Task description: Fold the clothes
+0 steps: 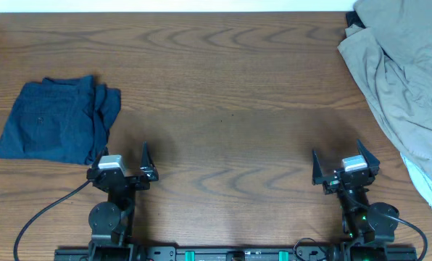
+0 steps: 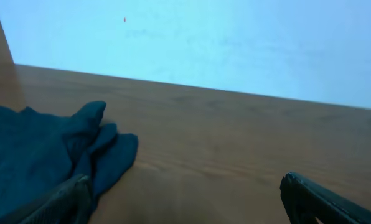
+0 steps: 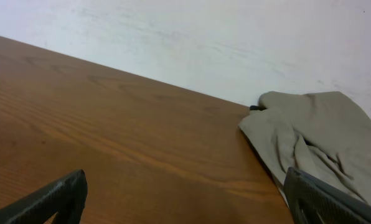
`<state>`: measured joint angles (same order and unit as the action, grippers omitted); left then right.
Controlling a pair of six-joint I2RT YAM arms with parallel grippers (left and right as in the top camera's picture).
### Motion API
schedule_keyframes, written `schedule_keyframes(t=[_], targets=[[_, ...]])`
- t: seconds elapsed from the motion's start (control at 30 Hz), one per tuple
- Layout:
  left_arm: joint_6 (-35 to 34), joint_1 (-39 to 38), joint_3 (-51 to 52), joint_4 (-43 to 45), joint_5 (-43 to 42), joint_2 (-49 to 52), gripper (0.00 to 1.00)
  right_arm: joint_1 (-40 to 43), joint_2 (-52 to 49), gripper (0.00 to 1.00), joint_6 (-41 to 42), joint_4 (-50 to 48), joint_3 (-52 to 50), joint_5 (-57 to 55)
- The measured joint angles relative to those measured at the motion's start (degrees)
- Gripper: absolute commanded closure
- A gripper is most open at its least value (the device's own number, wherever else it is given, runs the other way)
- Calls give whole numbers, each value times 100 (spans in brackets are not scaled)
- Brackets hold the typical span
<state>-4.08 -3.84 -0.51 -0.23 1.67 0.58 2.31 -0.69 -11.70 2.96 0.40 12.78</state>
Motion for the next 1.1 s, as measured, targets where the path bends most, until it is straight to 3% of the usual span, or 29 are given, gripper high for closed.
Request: schedule_keyframes(t=[1.1], targets=[[155,4,-61,-127,-151,0,2,0,2,1,0,-2,0,0]])
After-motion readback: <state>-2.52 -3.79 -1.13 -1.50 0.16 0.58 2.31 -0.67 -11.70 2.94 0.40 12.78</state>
